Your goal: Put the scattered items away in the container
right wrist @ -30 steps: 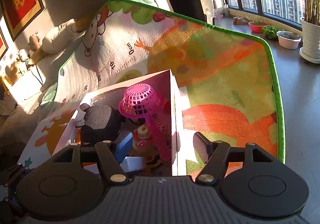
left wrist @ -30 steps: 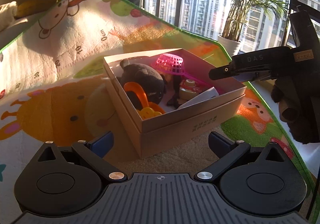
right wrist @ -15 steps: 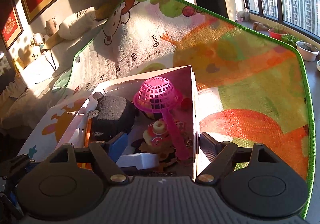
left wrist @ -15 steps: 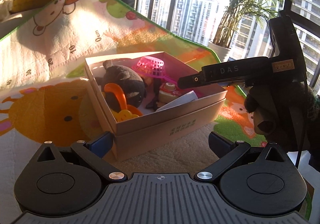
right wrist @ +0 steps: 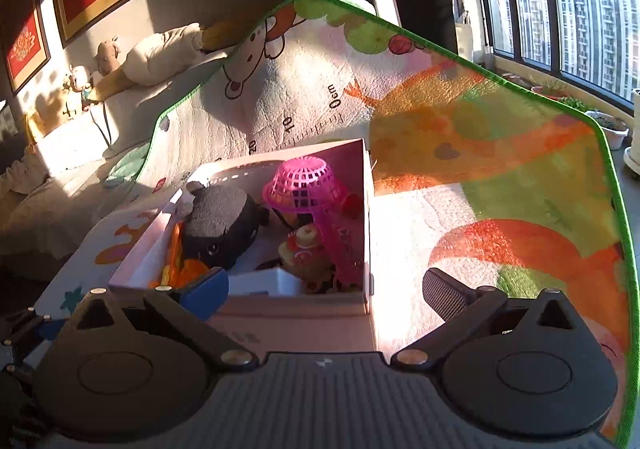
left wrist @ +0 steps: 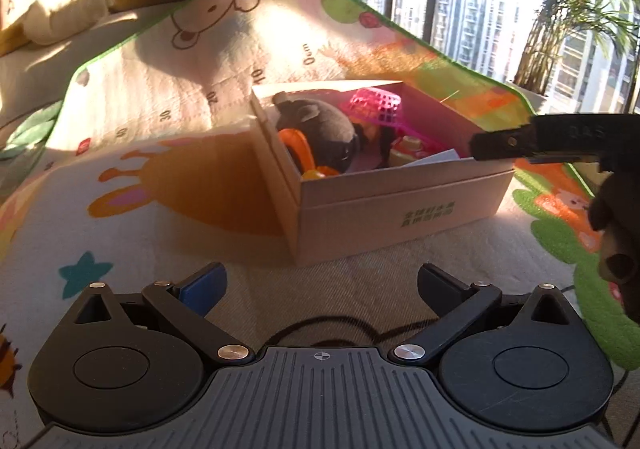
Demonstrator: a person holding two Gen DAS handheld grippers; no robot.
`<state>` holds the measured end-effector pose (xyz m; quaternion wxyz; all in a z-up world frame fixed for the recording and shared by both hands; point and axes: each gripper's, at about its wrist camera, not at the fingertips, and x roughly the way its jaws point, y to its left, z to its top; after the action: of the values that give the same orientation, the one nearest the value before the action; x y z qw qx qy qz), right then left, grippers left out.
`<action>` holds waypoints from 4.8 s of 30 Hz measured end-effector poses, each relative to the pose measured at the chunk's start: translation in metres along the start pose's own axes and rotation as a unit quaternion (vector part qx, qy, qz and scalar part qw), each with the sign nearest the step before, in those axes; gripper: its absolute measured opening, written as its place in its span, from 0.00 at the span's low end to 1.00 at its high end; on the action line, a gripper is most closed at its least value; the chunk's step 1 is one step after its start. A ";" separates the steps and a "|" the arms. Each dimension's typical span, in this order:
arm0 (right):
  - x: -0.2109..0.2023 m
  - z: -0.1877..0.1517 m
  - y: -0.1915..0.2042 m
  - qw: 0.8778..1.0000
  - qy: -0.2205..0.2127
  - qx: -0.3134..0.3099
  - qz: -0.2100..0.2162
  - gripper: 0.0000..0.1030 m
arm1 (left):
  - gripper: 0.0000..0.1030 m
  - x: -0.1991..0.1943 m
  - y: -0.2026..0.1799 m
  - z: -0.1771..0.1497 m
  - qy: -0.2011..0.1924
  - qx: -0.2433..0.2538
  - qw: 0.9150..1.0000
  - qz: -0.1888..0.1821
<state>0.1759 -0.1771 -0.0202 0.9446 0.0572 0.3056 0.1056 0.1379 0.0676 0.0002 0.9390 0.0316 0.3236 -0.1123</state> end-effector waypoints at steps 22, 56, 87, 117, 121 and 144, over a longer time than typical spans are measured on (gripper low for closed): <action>-0.010 -0.071 0.020 0.995 0.034 -0.037 -0.090 1.00 | 1.00 -0.004 -0.026 -0.030 0.015 -0.046 0.996 0.074; -0.010 -0.072 0.020 0.995 0.034 -0.035 -0.089 1.00 | 1.00 -0.004 -0.025 -0.031 0.016 -0.047 0.996 0.072; -0.011 -0.072 0.020 0.995 0.034 -0.035 -0.089 1.00 | 1.00 -0.004 -0.025 -0.031 0.016 -0.047 0.996 0.072; -0.011 -0.072 0.020 0.995 0.034 -0.035 -0.089 1.00 | 1.00 -0.004 -0.025 -0.031 0.016 -0.047 0.996 0.072; -0.011 -0.072 0.020 0.995 0.034 -0.035 -0.089 1.00 | 1.00 -0.004 -0.025 -0.031 0.016 -0.047 0.996 0.072; -0.012 -0.072 0.019 0.995 0.034 -0.036 -0.089 1.00 | 1.00 -0.004 -0.027 -0.031 0.016 -0.046 0.996 0.073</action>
<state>0.1210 -0.1577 -0.0687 0.9407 -0.0077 0.3374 0.0337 0.1099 0.0462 -0.0215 0.9398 0.0139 0.3402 -0.0281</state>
